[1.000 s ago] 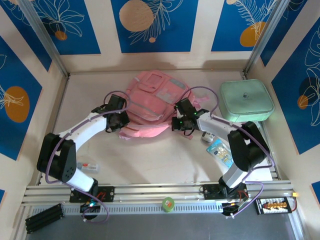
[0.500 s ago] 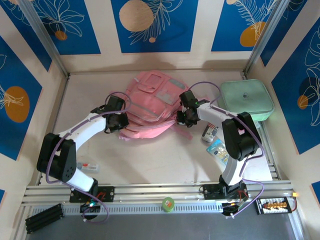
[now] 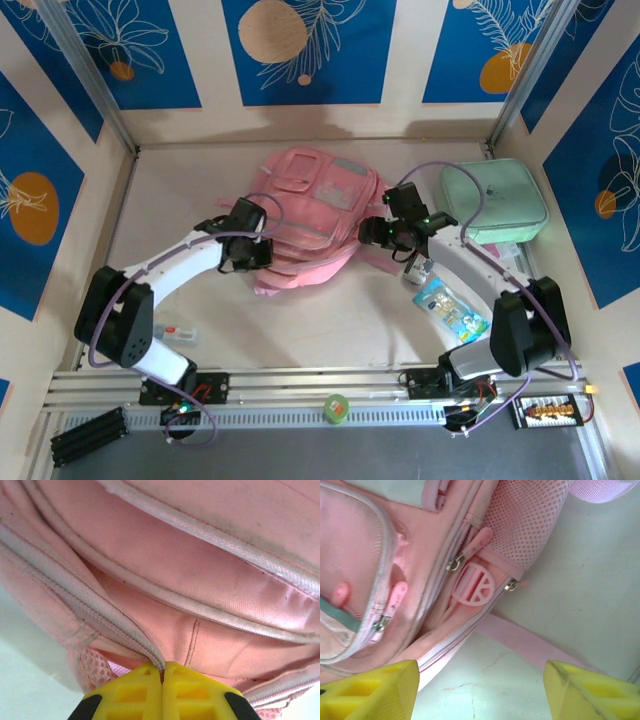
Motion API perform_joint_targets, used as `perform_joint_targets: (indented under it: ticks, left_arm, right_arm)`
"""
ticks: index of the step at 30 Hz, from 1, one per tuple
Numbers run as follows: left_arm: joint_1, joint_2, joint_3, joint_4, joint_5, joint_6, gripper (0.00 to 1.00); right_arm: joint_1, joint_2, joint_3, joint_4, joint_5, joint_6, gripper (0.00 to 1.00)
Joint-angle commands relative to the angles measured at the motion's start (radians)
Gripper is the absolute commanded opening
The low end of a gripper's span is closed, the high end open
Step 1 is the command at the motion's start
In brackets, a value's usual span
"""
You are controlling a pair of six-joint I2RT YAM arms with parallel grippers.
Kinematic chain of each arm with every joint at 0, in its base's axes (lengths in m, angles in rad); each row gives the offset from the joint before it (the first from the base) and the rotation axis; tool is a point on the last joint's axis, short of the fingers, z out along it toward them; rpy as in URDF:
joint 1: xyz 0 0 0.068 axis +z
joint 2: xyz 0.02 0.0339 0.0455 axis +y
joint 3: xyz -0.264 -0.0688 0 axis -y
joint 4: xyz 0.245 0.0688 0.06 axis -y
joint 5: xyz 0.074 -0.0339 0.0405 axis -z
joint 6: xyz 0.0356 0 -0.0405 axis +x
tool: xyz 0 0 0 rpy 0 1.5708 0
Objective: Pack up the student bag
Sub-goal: Zip the student bag at the center of the table, then unzip the student bag at the center of the table.
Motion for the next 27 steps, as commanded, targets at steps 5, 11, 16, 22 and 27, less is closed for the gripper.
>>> perform_joint_targets:
  ticks: [5, 11, 16, 22, 27]
  left_arm:
    - [-0.091, -0.116, 0.032, -0.110, 0.014, 0.034, 0.42]
    - [-0.097, -0.064, 0.230, -0.202, 0.004, 0.322, 0.74]
    - [-0.098, 0.009, 0.281, -0.027, 0.160, 0.649, 0.89]
    - [-0.097, 0.105, 0.302, 0.049, 0.162, 0.873, 0.89]
    - [-0.097, 0.214, 0.404, -0.091, 0.152, 1.080, 0.89]
  right_arm:
    - [-0.034, -0.069, -0.051, 0.002, -0.069, 0.068, 0.67]
    - [-0.077, -0.088, -0.065, 0.016, -0.114, 0.080, 0.72]
    - [-0.096, -0.107, -0.081, 0.061, -0.136, 0.073, 0.90]
    - [-0.121, -0.109, -0.051, 0.043, -0.111, 0.096, 1.00]
    - [-0.134, -0.099, -0.036, 0.026, -0.096, 0.161, 0.99]
